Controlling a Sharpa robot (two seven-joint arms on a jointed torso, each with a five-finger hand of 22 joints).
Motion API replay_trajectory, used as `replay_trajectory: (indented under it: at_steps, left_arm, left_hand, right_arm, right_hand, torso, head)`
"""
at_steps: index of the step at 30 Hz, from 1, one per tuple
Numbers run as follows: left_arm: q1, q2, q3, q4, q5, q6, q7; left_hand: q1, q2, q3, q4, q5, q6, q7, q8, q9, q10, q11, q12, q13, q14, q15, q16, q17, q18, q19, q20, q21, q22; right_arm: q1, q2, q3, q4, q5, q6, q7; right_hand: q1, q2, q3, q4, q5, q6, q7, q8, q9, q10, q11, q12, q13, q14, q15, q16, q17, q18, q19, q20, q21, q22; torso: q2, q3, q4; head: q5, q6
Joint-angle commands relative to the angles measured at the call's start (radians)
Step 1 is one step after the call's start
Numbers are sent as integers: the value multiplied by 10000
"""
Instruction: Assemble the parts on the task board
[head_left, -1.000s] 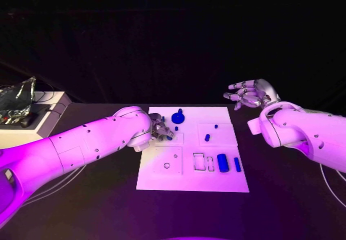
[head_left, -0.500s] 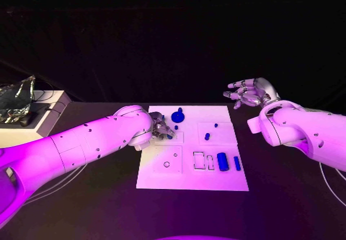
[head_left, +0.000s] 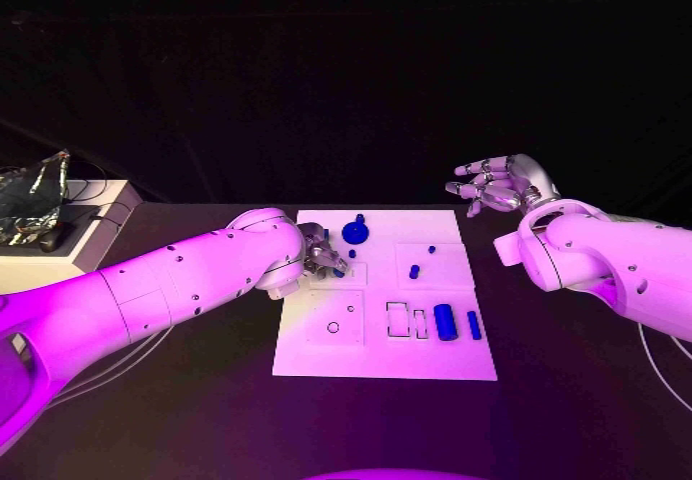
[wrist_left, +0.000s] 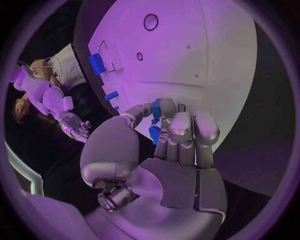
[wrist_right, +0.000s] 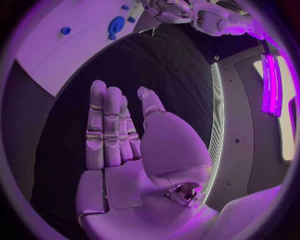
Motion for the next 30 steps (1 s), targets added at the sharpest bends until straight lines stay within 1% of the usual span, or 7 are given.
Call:
replay_trajectory:
  at_steps: [1, 7, 9, 11, 13, 15, 30]
  left_arm:
    - [-39, 19, -28, -30, -105, 412, -168]
    - [-39, 8, -29, -66, -139, 418, -203]
    - [-38, 5, -29, -74, -154, 400, -214]
    - [-38, 3, -29, -78, -167, 384, -221]
    - [-38, 7, -29, -76, -178, 360, -226]
    - [-37, 11, -29, -73, -200, 316, -226]
    - [-39, -33, -27, 2, -313, -62, -134]
  left_hand:
    - [200, 76, 1596, -1545, 41, 88, -74, 42, 77, -2, -28, -33, 7, 41, 6, -66, -9, -55, 61, 8, -41, 9]
    - [225, 66, 1587, -1540, 40, 101, -73, 27, 79, 9, -27, -45, 9, 49, 6, -70, -19, -73, 81, -14, -59, 45]
    - [225, 66, 1587, -1540, 40, 101, -73, 27, 79, 9, -27, -45, 9, 49, 6, -70, -19, -73, 81, -14, -59, 45]
    - [225, 66, 1587, -1540, 40, 101, -73, 27, 79, 9, -27, -45, 9, 49, 6, -70, -19, -73, 81, -14, -59, 45]
    - [239, 61, 1580, -1528, 40, 99, -71, 13, 84, 7, -27, -56, 14, 46, 5, -76, -32, -81, 90, -24, -80, 73]
    - [239, 61, 1580, -1528, 40, 99, -71, 13, 84, 7, -27, -56, 14, 46, 5, -76, -32, -81, 90, -24, -80, 73]
    - [260, 57, 1580, -1509, 40, 110, -73, 8, 91, 18, -29, -60, 15, 52, 4, -68, -32, -84, 97, -23, -107, 98]
  right_arm:
    - [-3, -4, 3, 21, -68, 151, 93]
    - [-3, -13, 3, 28, -69, 150, 91]
    - [-3, -13, 3, 28, -69, 148, 91]
    - [-3, -14, 3, 28, -69, 146, 89]
    - [-3, -15, 3, 28, -69, 146, 85]
    - [-3, -12, 3, 27, -69, 144, 84]
    - [-3, -22, 3, 27, -69, 132, 84]
  right_hand:
    - [-47, 25, -50, 32, 5, 8, 39, -34, -13, -58, -23, -35, -4, -45, 8, -20, -1, -91, -55, 14, 59, -16]
    - [-47, 25, -50, 32, 5, 8, 39, -34, -13, -58, -23, -35, -4, -45, 8, -20, -1, -91, -55, 14, 59, -16]
    - [-47, 25, -50, 32, 5, 8, 39, -34, -13, -58, -23, -35, -4, -45, 8, -20, -1, -91, -55, 14, 59, -16]
    - [-47, 25, -50, 32, 5, 8, 39, -34, -13, -58, -23, -35, -4, -45, 8, -20, -1, -91, -55, 14, 59, -16]
    - [-47, 25, -50, 32, 5, 8, 39, -34, -13, -58, -23, -35, -4, -45, 8, -20, -1, -91, -55, 14, 59, -16]
    - [-47, 25, -50, 32, 5, 8, 39, -34, -13, -58, -23, -35, -4, -45, 8, -20, -1, -91, -55, 14, 59, -16]
    - [-38, 18, -60, 68, 18, 15, 33, -25, -9, -57, -25, -27, -5, -36, 5, -22, -3, -91, -55, 13, 86, -57]
  torso:
    - [0, -2, 2]
    - [10, 0, 1]
    - [8, -1, 2]
    - [8, 5, -5]
    - [13, 2, -2]
    - [17, -5, -1]
    - [0, 2, 4]
  head:
    - [1, 1]
    - [10, -18]
    - [22, -24]
    - [55, -22]
    - [64, -15]
    - [49, -16]
    - [19, -67]
